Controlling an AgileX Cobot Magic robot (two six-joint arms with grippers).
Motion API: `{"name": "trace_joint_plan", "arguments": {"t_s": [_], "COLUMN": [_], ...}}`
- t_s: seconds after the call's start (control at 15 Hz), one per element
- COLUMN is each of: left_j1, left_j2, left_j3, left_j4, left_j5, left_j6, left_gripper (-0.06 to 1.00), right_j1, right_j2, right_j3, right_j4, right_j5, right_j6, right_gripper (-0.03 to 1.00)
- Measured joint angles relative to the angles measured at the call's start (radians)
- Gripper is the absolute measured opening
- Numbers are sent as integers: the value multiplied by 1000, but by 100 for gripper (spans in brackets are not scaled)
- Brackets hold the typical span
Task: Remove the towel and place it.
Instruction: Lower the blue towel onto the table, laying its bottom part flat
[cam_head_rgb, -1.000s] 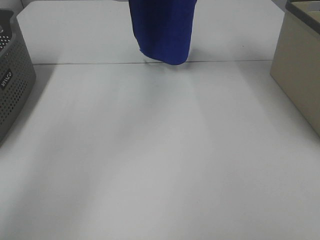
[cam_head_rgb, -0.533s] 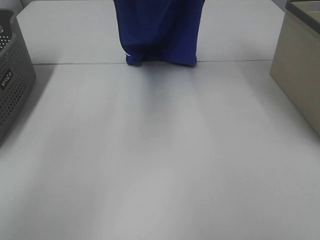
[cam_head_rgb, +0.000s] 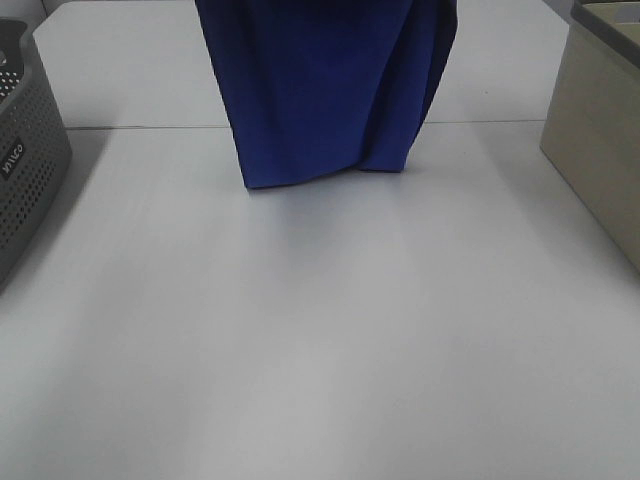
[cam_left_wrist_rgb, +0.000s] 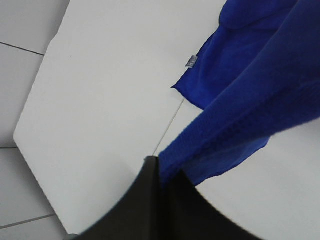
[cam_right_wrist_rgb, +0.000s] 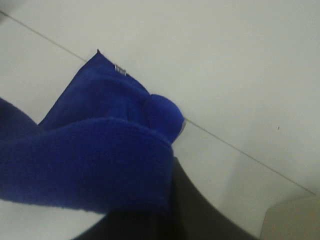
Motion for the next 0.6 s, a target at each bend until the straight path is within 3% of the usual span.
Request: {"name": "trace_joint_plan", "arguments": {"t_s": [0.27,0.6], "left_j1": [0,0], "left_j2": [-97,-305], "left_j3": [98,436], "left_j4": [-69,-145], "left_j5": [0,1], "left_j6": [-46,-70], "left_gripper": [0,0], "right_j1": [0,0], "right_j2": [-6,-109], "right_j3": [0,67], "right_j4": [-2,-3], "right_j5": [183,203], "right_j6": [6,7], "right_gripper": [2,2]}}
